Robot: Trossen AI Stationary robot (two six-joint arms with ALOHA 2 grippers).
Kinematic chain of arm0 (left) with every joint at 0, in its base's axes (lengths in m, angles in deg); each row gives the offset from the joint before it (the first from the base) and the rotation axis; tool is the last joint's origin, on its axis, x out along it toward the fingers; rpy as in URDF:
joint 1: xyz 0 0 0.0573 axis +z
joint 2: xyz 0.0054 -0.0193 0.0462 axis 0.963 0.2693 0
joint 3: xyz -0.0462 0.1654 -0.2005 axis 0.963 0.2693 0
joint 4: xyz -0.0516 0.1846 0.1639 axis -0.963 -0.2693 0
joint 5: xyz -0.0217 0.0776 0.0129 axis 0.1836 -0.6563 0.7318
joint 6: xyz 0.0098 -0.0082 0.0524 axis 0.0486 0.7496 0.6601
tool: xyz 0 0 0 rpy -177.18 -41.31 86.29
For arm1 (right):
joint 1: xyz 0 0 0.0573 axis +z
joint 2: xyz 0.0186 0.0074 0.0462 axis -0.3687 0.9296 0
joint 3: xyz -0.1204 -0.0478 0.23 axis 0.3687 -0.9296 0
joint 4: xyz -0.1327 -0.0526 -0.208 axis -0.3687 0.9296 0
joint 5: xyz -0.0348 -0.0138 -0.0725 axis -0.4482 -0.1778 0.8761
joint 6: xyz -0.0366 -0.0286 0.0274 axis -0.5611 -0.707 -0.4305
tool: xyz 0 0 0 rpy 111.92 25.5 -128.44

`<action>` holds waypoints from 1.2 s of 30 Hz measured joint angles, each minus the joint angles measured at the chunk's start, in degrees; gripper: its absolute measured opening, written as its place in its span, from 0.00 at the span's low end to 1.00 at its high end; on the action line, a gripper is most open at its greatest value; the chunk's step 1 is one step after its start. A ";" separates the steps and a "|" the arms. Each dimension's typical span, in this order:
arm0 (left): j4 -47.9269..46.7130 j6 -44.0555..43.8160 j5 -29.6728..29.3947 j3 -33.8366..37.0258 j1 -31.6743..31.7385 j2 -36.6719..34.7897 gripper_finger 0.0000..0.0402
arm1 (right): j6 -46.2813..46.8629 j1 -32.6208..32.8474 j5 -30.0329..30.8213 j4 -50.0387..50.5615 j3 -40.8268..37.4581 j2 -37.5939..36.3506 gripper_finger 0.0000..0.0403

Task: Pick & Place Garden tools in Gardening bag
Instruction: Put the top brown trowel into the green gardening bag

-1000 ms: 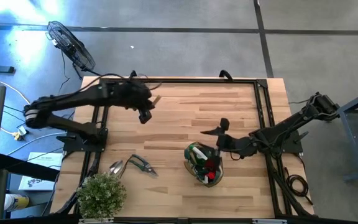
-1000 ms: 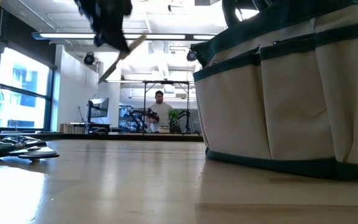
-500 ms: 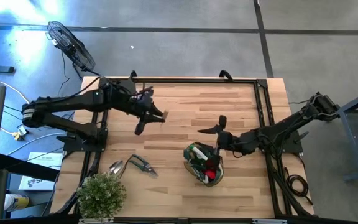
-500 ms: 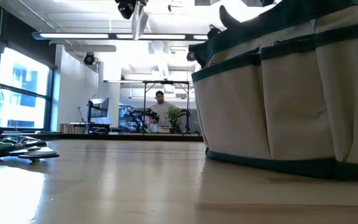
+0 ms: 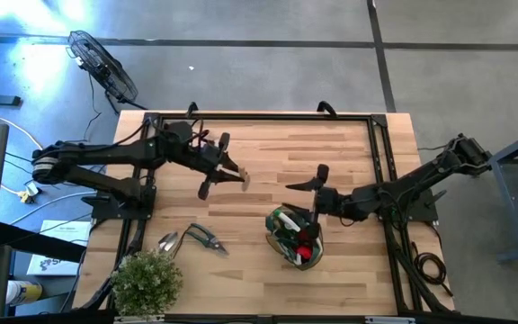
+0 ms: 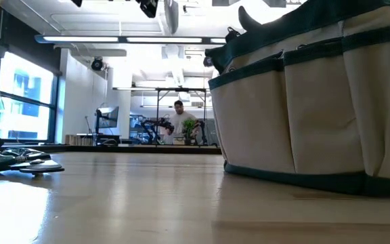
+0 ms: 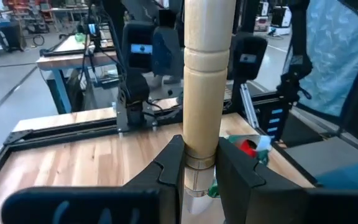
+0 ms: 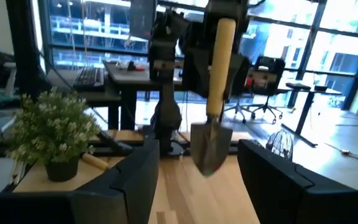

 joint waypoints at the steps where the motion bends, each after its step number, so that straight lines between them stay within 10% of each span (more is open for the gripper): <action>1: 0.62 -0.01 0.01 0.62 0.01 0.02 0.14 | -0.18 -0.26 -0.04 -0.75 0.00 0.00 0.51; 36: 4.50 -0.83 0.35 2.61 0.00 4.50 0.14 | 0.97 -11.89 -13.86 -12.86 0.00 0.00 0.51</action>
